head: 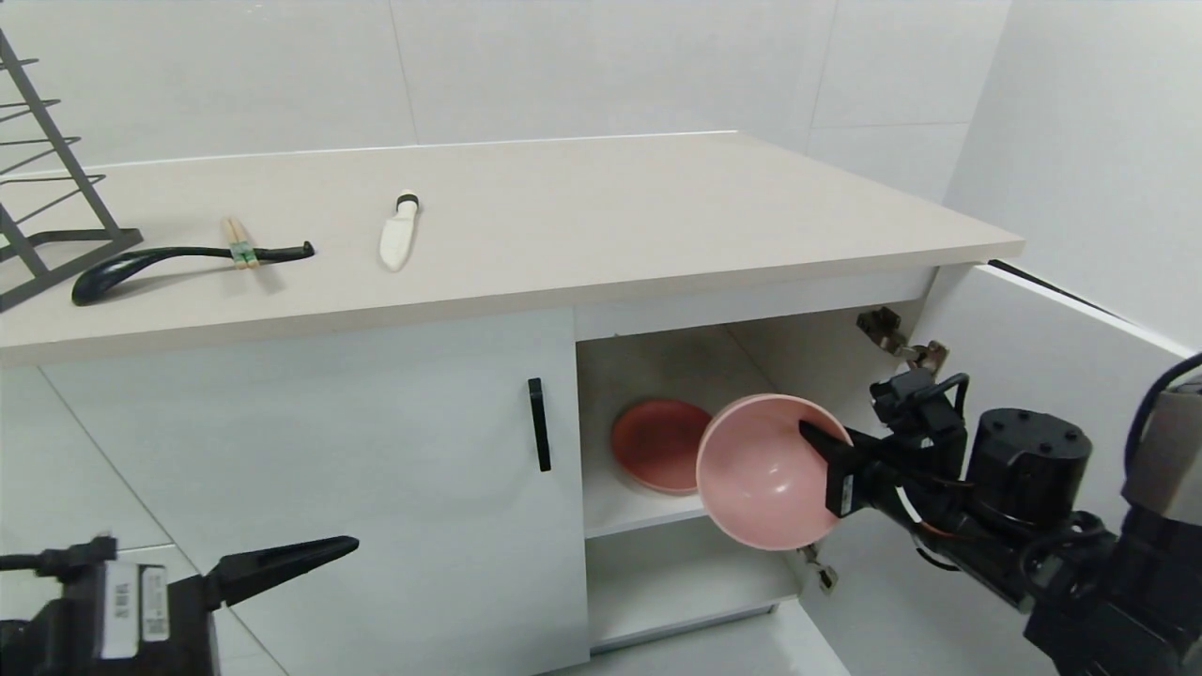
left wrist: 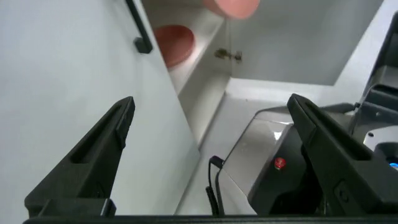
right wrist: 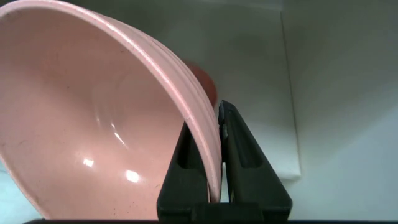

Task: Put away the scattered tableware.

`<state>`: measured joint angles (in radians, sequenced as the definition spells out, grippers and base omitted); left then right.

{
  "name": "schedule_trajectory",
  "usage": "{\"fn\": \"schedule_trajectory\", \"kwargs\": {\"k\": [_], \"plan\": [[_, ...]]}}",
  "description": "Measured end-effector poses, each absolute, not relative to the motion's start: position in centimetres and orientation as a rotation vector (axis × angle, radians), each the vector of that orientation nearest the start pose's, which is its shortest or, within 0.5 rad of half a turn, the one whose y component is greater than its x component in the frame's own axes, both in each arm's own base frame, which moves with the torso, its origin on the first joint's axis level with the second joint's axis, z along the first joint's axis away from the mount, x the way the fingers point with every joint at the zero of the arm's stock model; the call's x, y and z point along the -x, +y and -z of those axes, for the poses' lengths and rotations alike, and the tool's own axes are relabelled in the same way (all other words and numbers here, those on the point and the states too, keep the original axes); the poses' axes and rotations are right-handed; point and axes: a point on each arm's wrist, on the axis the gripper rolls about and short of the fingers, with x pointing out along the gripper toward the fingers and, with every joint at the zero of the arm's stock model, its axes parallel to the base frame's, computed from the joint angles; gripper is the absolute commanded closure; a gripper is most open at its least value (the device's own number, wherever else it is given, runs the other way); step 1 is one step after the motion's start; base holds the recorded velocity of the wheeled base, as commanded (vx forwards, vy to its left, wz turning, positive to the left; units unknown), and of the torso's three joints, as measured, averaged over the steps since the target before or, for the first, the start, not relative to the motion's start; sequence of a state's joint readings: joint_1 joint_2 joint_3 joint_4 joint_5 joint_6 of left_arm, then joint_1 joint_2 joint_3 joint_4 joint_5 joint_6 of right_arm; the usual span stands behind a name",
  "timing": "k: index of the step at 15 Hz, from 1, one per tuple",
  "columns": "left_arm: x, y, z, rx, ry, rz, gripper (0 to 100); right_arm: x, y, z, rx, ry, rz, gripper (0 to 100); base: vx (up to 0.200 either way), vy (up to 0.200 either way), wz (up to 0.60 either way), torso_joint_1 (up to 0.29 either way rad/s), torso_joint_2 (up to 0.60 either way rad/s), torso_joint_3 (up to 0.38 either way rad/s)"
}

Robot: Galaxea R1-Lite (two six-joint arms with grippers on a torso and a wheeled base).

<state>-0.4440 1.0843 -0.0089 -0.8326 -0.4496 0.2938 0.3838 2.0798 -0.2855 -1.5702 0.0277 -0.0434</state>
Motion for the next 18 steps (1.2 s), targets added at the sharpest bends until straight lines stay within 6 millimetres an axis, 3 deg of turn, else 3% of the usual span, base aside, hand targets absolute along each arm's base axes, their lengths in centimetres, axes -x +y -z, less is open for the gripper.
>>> {"fn": "schedule_trajectory", "kwargs": {"k": [5,11,18], "plan": [[-7.8,-4.5,-15.1,-0.185,-0.02,0.865,0,-30.5,12.6,-3.2,0.038,0.177,-0.428,100,0.0,0.0,0.0,0.0,0.0,0.0],[-7.8,-4.5,-15.4,-0.159,-0.026,0.861,0,-35.4,14.7,-2.1,-0.114,0.198,-0.479,100,0.0,0.0,0.0,0.0,0.0,0.0],[-7.9,-4.5,-15.7,-0.127,-0.022,0.86,0,-38.8,16.2,2.6,-0.109,0.291,-0.482,100,0.0,0.0,0.0,0.0,0.0,0.0]]}}
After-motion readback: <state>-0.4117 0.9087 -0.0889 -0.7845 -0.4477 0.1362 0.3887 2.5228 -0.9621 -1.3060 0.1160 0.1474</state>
